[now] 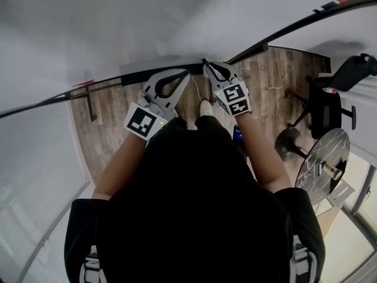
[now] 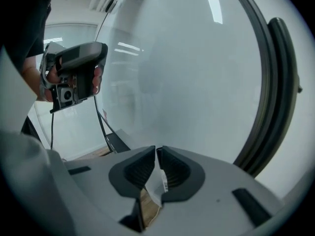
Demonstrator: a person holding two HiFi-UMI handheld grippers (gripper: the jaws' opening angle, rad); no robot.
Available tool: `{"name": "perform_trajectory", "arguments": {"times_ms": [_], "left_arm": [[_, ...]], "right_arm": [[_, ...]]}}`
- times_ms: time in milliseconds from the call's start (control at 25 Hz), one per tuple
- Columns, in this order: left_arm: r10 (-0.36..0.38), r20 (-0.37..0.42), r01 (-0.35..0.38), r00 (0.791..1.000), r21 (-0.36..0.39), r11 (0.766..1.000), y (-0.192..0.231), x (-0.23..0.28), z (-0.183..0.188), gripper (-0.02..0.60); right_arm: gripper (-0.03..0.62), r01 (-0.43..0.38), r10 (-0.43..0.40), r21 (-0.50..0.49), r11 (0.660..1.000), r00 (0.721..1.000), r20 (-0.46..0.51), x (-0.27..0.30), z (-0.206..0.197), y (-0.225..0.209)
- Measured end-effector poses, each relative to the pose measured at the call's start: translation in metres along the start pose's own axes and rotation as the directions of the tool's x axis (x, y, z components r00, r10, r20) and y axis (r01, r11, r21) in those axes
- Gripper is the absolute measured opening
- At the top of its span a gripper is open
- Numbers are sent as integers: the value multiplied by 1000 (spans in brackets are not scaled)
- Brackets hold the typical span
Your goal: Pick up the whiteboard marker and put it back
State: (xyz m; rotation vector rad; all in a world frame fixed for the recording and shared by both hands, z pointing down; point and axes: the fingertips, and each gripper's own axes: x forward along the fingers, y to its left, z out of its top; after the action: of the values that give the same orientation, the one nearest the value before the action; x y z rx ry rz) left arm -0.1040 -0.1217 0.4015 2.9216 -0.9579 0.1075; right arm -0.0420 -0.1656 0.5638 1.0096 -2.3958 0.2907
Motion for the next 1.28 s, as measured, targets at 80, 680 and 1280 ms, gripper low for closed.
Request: {"name": "perform_trajectory", "arguments": {"times_ms": [80,680,1280], "left_arm": [[-8,0,8,1000,-7,1000,1,-1,-1,3],[-42,-15,41,999,-28,999,2,-3,-6,3],[-29,-11,28,1000,-31,999,4,-2,-4,3]], "right_arm": [[52,18,-18,-12,1000,1000,-17,6,-2,-2],[72,81,-89,-89,993,991,-95,27,-19,-11],[63,67,-67,-23,997,998,-18,16,-1,-12]]}}
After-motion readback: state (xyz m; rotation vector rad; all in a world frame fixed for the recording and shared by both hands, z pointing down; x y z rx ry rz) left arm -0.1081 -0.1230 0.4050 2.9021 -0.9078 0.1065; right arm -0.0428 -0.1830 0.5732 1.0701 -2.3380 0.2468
